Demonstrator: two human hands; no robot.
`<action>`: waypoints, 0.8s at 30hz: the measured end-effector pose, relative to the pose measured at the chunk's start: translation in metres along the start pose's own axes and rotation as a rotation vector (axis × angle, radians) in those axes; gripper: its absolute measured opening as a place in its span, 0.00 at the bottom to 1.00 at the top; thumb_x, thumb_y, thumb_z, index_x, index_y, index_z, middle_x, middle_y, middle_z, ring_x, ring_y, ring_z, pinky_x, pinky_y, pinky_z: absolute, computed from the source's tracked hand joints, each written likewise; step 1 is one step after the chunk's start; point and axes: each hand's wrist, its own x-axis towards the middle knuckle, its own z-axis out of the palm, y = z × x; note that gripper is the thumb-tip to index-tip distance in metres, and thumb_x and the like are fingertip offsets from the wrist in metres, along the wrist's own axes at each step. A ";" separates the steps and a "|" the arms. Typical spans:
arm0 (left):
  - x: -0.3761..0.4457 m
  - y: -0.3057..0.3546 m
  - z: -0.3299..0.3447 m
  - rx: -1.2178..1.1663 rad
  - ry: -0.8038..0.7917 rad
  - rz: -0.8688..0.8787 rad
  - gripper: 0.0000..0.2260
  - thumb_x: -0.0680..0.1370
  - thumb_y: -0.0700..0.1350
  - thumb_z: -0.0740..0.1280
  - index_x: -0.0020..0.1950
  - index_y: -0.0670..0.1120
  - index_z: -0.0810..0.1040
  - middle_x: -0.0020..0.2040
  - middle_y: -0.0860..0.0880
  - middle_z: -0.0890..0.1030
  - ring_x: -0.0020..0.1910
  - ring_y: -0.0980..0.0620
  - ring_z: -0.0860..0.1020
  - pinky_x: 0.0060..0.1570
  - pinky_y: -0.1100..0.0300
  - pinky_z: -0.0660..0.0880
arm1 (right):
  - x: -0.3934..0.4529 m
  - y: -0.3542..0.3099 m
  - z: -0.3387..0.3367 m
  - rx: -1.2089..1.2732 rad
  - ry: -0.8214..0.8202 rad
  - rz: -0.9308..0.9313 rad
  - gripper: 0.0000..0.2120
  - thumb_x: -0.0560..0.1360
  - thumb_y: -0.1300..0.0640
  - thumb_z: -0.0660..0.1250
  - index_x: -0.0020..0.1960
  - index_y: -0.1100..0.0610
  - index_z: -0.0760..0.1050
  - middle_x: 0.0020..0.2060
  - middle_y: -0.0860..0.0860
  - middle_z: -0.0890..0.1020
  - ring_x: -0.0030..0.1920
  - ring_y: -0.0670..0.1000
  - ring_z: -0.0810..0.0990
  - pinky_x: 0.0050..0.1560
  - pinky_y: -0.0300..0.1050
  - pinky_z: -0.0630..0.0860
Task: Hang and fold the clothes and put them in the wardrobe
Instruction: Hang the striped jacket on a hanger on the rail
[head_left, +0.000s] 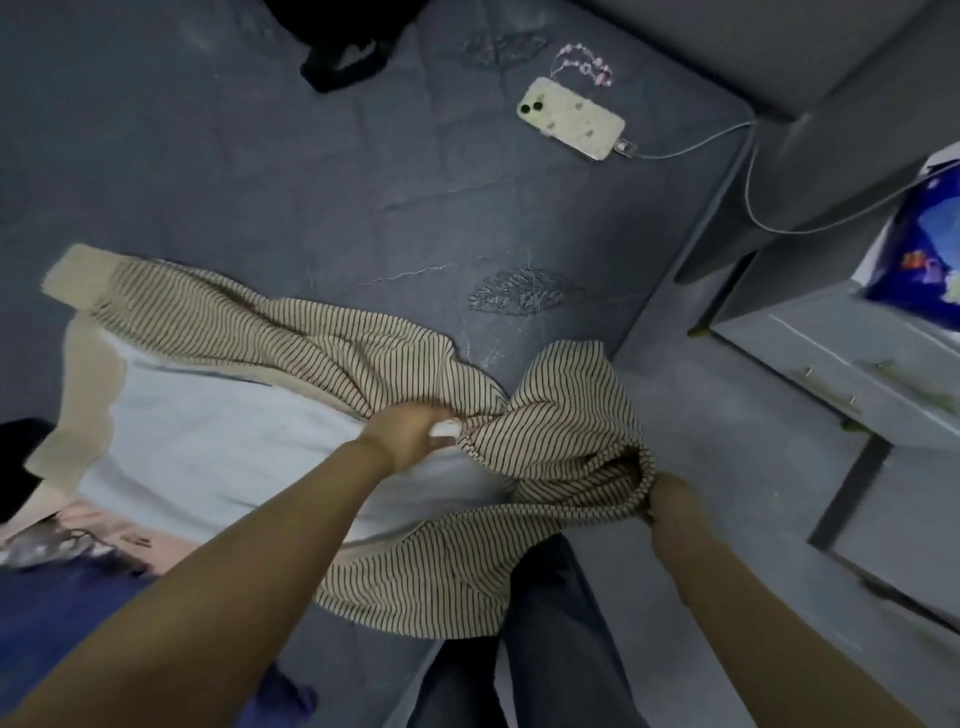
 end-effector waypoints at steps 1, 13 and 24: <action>-0.006 0.003 0.001 -0.157 -0.007 -0.017 0.07 0.78 0.49 0.68 0.54 0.48 0.79 0.51 0.47 0.81 0.51 0.45 0.79 0.47 0.57 0.72 | -0.006 0.001 0.000 -0.068 0.029 -0.098 0.16 0.82 0.61 0.56 0.56 0.75 0.73 0.54 0.69 0.78 0.53 0.65 0.78 0.47 0.50 0.76; -0.155 0.074 -0.096 -0.669 -0.016 0.215 0.16 0.74 0.52 0.71 0.29 0.51 0.71 0.29 0.52 0.67 0.30 0.55 0.65 0.32 0.60 0.61 | -0.163 0.012 0.034 -0.187 -0.355 -0.950 0.30 0.75 0.56 0.72 0.73 0.46 0.63 0.68 0.38 0.70 0.69 0.36 0.67 0.67 0.27 0.60; -0.325 0.169 -0.167 -0.771 -0.014 0.477 0.09 0.79 0.45 0.65 0.43 0.47 0.84 0.41 0.52 0.84 0.41 0.59 0.81 0.43 0.69 0.74 | -0.304 0.029 -0.003 0.055 -0.111 -0.971 0.27 0.77 0.52 0.69 0.73 0.45 0.65 0.71 0.43 0.67 0.72 0.42 0.65 0.72 0.50 0.66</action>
